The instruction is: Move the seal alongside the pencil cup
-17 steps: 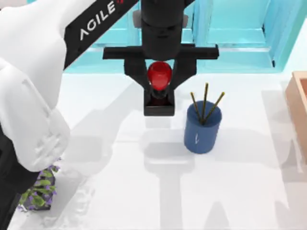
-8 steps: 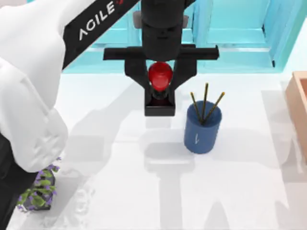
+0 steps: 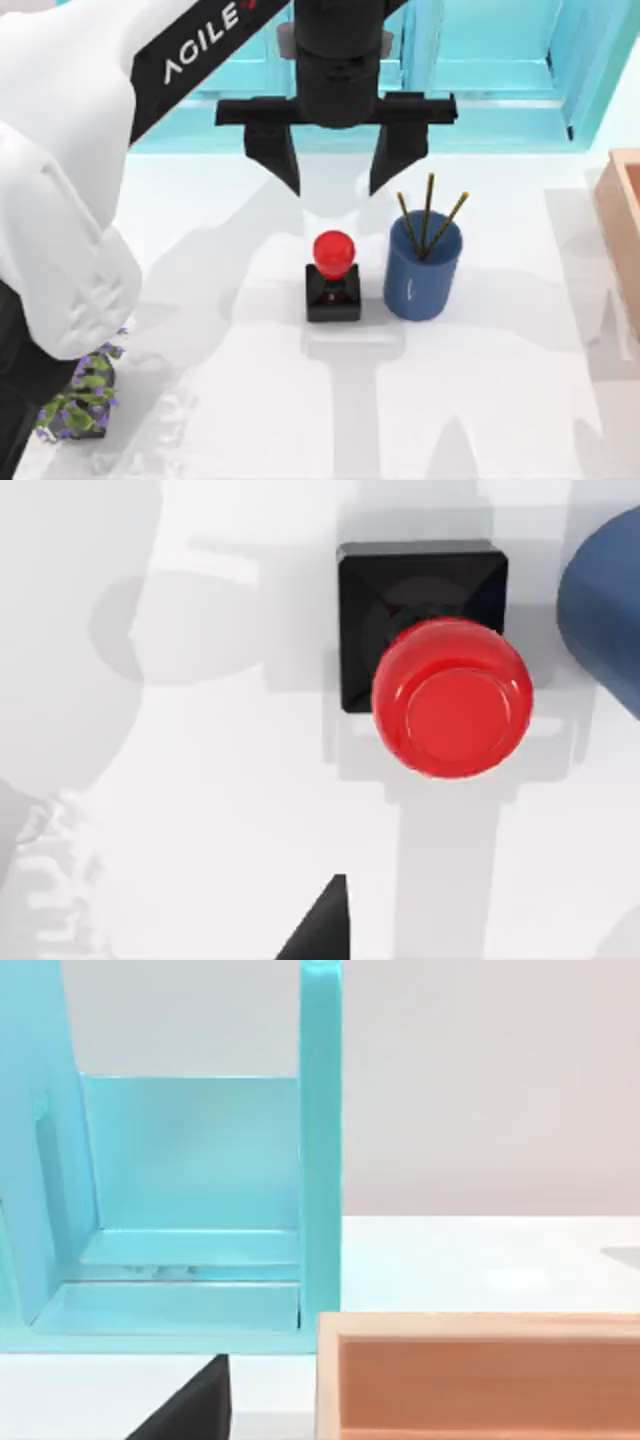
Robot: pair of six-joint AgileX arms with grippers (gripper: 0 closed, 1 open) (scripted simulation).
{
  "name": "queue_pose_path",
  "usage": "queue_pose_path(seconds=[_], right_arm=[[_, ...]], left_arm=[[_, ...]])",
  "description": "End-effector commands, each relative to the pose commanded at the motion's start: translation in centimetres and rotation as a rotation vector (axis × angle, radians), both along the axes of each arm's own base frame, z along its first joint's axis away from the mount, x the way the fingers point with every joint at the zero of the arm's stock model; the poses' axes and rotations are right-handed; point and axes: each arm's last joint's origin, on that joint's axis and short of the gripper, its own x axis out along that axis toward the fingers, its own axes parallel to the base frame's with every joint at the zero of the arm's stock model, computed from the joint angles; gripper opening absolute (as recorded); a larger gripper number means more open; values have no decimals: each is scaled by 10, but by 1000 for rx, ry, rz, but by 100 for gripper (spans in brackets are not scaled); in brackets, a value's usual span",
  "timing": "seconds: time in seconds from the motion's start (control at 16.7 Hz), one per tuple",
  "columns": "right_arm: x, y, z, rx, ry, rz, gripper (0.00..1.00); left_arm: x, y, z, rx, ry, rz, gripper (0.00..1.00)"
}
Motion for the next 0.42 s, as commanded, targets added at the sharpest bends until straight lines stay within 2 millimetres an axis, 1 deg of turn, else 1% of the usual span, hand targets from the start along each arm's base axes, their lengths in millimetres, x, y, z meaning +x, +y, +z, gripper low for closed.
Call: queue_pose_path(seconds=[0.06,0.12,0.42], right_arm=[[0,0,0,0,0,0,100],[0,0,0,0,0,0,100],[0,0,0,0,0,0,100]], left_arm=[[0,0,0,0,0,0,98],[0,0,0,0,0,0,100],[0,0,0,0,0,0,100]])
